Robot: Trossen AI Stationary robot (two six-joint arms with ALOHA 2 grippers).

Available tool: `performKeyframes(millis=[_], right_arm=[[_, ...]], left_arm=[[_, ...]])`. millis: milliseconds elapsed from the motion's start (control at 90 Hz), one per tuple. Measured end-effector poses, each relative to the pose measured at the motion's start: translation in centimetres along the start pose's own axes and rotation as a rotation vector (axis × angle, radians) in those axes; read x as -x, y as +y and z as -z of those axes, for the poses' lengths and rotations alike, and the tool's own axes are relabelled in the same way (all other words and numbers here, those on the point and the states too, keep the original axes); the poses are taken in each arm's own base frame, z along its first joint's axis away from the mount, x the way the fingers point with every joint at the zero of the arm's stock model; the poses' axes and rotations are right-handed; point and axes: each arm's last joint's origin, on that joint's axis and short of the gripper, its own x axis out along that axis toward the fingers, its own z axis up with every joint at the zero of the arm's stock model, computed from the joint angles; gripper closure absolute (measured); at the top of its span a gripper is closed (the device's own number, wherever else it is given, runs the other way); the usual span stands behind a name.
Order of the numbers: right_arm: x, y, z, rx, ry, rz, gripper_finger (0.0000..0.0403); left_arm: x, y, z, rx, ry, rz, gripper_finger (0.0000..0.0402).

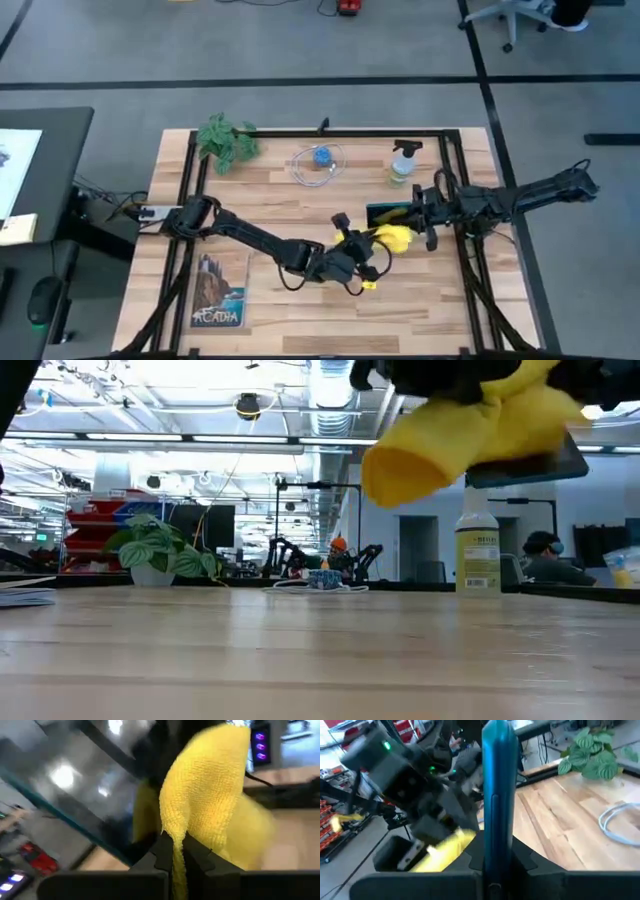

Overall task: Apply microfiber cloth
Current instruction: Wipe the tablet with the yellow microfiber cloth

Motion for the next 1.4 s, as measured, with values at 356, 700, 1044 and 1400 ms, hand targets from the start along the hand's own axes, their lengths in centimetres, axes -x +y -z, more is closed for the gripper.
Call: performKeyframes(millis=[356, 700, 1044, 1400], right_arm=[[0.4, 0.0, -0.3, 0.012, -0.030, 0.009, 0.0386], [-1.1, -0.2, 1.0, -0.012, 0.095, 0.024, 0.0386], [-1.1, 0.1, 1.7, -0.007, 0.141, 0.021, 0.0386], [-0.5, 0.3, 0.7, 0.037, 0.063, 0.005, 0.0386]], left_arm=[[0.4, -0.2, 0.4, 0.006, 0.011, -0.096, 0.0401], [0.8, 0.6, -1.6, -0.047, -0.068, -0.186, 0.0401], [2.0, 2.3, -2.1, -0.090, 0.018, -0.229, 0.0401], [1.9, 2.1, -0.8, -0.063, 0.087, -0.127, 0.0401]])
